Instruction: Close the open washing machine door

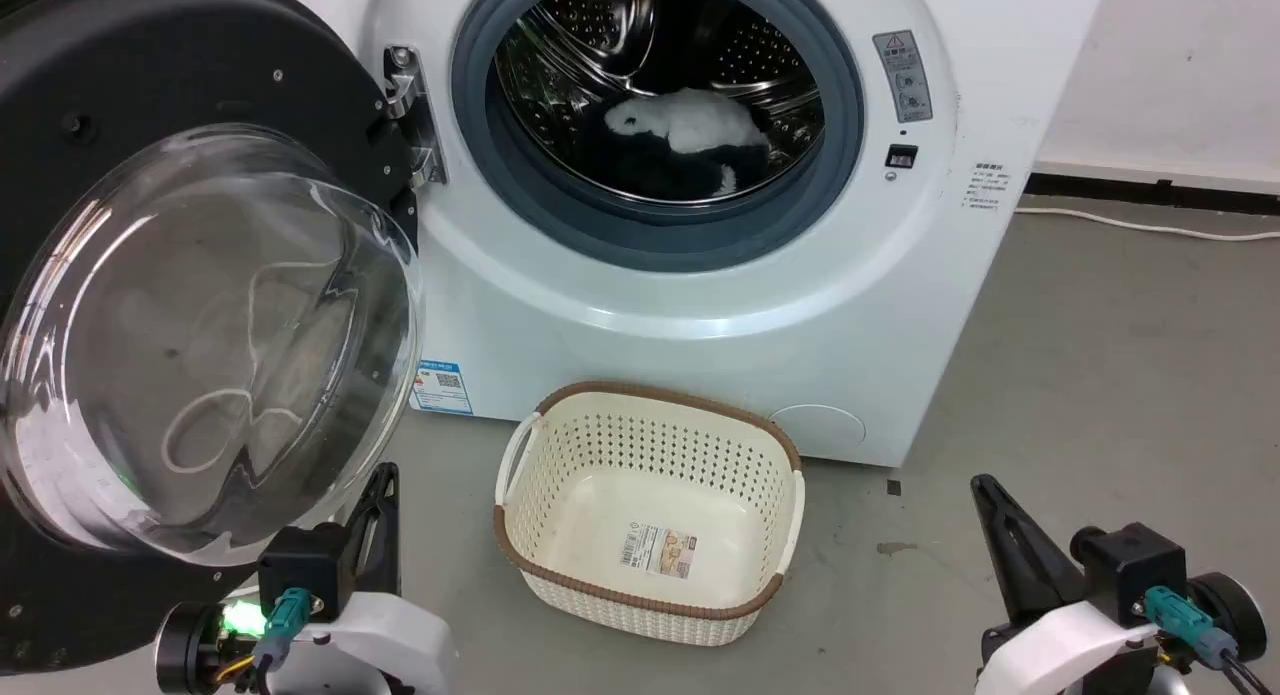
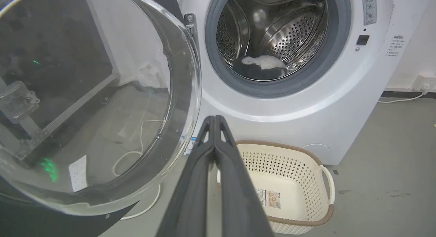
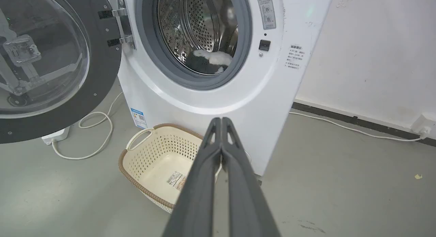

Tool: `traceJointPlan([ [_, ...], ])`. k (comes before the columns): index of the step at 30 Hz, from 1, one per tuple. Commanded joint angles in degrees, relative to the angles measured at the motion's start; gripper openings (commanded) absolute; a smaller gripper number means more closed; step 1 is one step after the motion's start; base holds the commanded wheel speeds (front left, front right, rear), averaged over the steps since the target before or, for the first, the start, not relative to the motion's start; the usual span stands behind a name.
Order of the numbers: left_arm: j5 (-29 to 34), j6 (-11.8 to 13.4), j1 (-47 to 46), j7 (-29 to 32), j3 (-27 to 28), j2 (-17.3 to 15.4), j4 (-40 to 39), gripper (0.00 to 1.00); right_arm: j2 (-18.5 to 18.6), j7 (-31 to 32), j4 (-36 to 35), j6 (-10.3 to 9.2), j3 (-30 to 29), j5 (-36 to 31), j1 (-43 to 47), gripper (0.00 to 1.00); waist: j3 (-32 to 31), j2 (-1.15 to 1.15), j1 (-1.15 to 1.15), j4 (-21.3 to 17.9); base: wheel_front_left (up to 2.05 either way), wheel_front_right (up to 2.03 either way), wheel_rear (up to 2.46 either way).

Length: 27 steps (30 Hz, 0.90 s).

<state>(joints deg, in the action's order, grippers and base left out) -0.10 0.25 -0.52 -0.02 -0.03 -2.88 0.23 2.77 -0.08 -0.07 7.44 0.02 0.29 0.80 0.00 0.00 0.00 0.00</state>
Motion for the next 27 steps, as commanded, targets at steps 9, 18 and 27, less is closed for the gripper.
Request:
traceJointPlan([
  [9, 0.1, -0.2, 0.5, 0.0, 0.0, 0.0, -0.2, 0.0, 0.1, 0.1, 0.1, 0.05, 0.0, -0.3, -0.8, 0.0, 0.0, 0.0, 0.0, 0.0, 0.0, 0.0, 0.0],
  [18, 0.1, -0.2, 0.5, 0.0, 0.0, 0.0, -0.2, 0.0, 0.1, 0.1, 0.1, 0.05, 0.0, -0.3, -0.8, 0.0, 0.0, 0.0, 0.0, 0.0, 0.0, 0.0, 0.0],
  [27, 0.1, -0.2, 0.5, 0.0, 0.0, 0.0, -0.2, 0.0, 0.1, 0.1, 0.1, 0.05, 0.0, -0.3, -0.8, 0.0, 0.0, 0.0, 0.0, 0.0, 0.0, 0.0, 0.0],
])
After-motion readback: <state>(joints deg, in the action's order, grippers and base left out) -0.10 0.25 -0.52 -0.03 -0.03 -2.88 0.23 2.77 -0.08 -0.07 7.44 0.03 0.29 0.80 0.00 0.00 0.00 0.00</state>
